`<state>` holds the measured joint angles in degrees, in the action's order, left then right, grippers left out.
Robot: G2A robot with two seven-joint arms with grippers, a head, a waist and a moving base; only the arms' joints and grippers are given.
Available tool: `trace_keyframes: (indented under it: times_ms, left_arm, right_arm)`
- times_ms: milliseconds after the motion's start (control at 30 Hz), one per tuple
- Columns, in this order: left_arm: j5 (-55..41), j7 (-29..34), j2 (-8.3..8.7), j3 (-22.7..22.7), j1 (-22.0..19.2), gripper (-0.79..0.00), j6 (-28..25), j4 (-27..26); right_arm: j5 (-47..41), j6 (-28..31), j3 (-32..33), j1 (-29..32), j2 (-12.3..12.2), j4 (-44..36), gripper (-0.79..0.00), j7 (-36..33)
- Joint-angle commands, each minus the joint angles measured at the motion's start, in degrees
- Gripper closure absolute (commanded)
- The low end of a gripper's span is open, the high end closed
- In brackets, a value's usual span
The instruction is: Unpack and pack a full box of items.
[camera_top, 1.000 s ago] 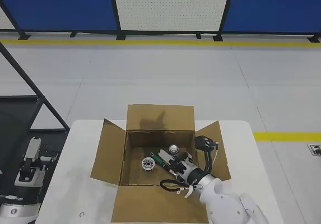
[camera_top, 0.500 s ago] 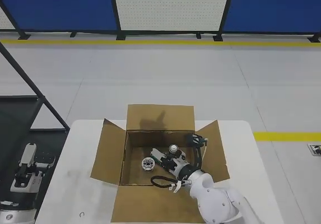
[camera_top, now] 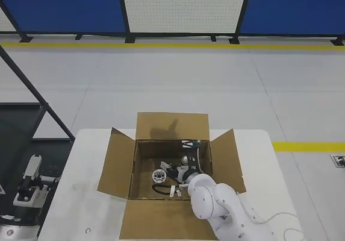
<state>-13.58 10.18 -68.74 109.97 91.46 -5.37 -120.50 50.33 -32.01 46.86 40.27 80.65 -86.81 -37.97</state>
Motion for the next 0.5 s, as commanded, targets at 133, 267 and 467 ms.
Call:
trace_keyframes:
  times_ms: [133, 267, 467]
  left_arm:
    - [-1.7, 0.7, -0.11, 0.8, 0.7, -0.785, -0.3, -0.1]
    - [-2.3, 1.4, -0.14, 1.0, 0.7, -0.785, -0.3, -0.3]
    - [-2.6, 1.8, -0.17, 1.0, 0.3, -0.785, -0.1, -0.3]
  right_arm:
    - [5.2, -2.7, -3.9, -4.5, 1.8, 6.9, -0.785, -1.5]
    - [6.9, -4.3, -5.3, -6.4, 3.0, 11.0, -0.785, -1.9]
    - [8.0, -5.6, -6.2, -7.9, 4.5, 15.7, -0.785, -2.2]
